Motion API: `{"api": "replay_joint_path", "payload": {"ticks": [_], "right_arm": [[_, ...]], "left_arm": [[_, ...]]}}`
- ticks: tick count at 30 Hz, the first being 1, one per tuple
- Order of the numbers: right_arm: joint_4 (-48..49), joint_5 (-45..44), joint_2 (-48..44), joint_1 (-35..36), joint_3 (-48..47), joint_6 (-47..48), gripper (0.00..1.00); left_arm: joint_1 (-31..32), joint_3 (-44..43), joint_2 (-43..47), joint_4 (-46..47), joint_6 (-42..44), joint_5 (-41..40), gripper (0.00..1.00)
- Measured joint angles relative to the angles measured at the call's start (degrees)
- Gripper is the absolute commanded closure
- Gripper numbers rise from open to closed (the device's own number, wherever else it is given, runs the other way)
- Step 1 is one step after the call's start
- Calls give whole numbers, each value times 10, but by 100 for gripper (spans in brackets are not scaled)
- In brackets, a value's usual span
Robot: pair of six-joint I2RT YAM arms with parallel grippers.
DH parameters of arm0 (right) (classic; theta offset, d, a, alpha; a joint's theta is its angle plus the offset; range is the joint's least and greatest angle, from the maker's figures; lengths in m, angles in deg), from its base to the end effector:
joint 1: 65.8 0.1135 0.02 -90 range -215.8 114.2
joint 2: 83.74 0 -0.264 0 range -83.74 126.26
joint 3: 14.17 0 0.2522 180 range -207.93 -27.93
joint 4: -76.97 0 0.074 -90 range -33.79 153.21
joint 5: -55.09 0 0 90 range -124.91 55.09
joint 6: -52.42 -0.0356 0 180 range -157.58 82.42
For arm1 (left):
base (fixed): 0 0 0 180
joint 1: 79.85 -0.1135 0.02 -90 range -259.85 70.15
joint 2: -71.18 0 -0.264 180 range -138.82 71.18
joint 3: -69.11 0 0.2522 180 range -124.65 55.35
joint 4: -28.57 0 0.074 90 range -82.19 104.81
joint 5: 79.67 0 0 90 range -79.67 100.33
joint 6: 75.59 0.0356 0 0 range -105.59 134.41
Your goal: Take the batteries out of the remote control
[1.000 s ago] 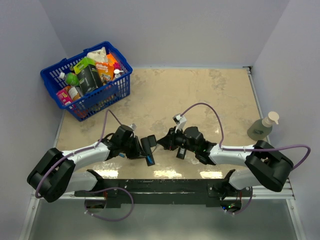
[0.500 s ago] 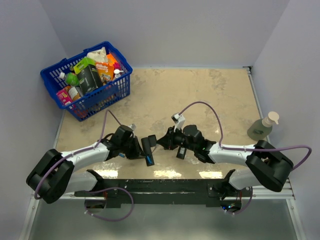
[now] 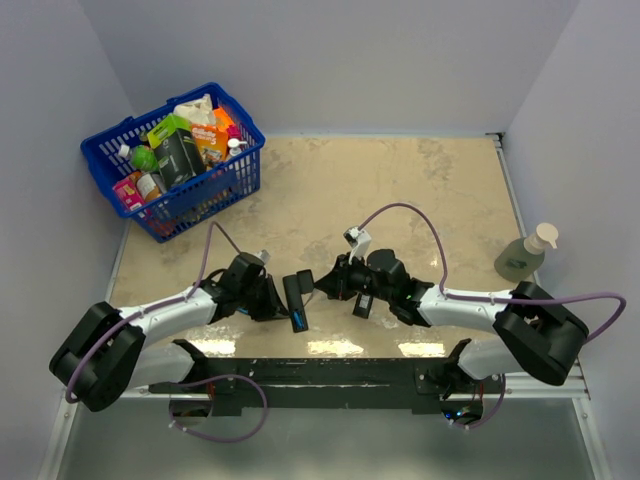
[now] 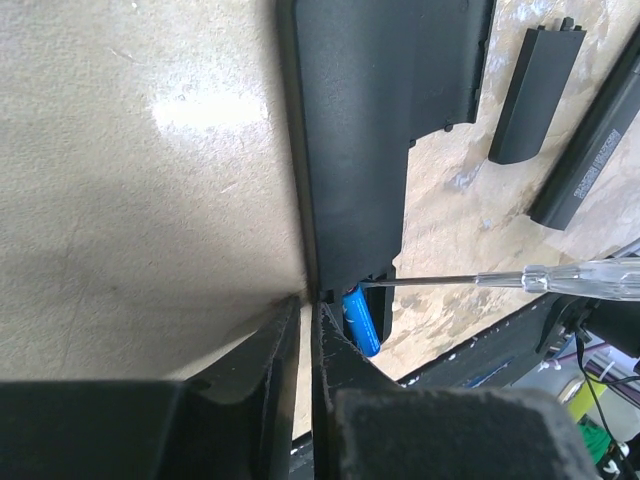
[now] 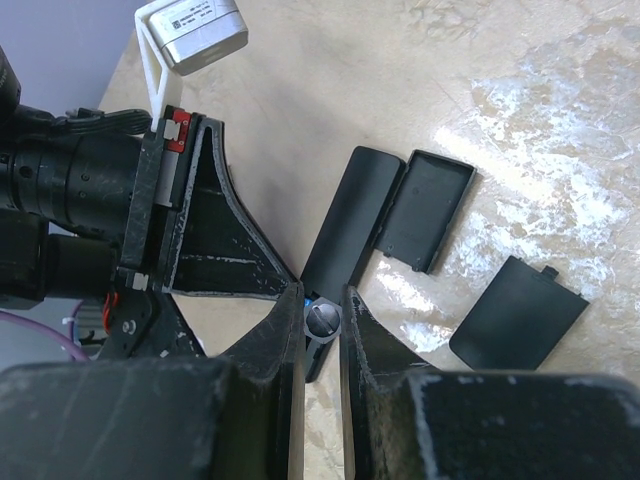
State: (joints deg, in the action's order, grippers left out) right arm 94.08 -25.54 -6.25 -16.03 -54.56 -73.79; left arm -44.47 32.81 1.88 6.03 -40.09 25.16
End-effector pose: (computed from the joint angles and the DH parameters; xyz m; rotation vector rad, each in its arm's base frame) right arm 0.1677 0.2072 0.1818 -0.3662 2.0631 1.1244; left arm 0.1574 -0.1230 0.1337 -0.3493 2.7464 -0.8608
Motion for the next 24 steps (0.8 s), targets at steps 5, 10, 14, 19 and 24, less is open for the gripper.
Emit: {"api": "replay_joint_path", "payload": {"ticks": [5,10,14,19,24], "right_arm": [[-2,6,0,-4,0,-6,100],[-11,10,-5,-5,0,-15,100],[-28,21,-12,-5,0,-20,100],[-33,24,-12,-6,0,-25,100],[-34,28,-12,-6,0,-35,100]], "left_arm": [[0,1,1,1,0,0,86],[0,8,7,5,-5,1,86],[3,10,9,7,-6,2,87],[4,17,14,14,-11,5,87],[8,31,31,18,-17,8,87]]}}
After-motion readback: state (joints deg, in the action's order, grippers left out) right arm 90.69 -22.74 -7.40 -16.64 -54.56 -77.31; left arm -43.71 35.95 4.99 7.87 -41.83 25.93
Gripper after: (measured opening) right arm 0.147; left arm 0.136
